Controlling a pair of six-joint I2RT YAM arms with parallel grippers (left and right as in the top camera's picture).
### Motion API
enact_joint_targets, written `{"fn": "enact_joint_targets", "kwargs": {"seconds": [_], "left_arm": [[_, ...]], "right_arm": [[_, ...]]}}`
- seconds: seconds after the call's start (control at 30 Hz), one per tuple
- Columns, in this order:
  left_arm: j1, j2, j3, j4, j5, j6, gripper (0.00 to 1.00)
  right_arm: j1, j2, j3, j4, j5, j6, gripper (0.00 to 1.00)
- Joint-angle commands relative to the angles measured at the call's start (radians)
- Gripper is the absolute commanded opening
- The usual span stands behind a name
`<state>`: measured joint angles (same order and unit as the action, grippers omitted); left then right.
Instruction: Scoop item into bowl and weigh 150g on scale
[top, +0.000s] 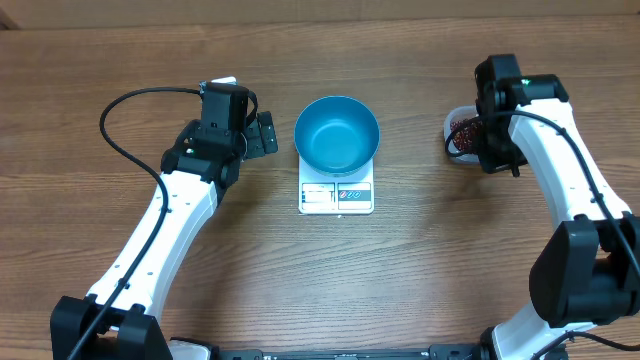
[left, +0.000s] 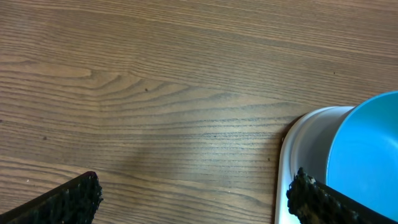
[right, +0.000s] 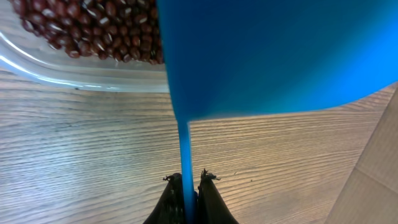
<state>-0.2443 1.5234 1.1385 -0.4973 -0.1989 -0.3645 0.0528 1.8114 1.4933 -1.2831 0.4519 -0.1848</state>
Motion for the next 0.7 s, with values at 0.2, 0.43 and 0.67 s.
{"fn": "enact_joint_targets", "kwargs": {"seconds": [0.2,0.43,0.67], "left_arm": [[0.003,0.003,-0.002,0.0,-0.014,0.005,1.0],[0.003,0.003,-0.002,0.0,-0.014,0.005,0.99],[0.003,0.003,-0.002,0.0,-0.014,0.005,1.0]], "right_arm": [[0.001,-0.001,-0.048,0.092,0.068,-0.164,0.04],[-0.019,-0.001,-0.094,0.113,0.068,-0.179,0.04],[-0.078,-0.001,-0.168,0.223,0.057,-0.183,0.04]]}}
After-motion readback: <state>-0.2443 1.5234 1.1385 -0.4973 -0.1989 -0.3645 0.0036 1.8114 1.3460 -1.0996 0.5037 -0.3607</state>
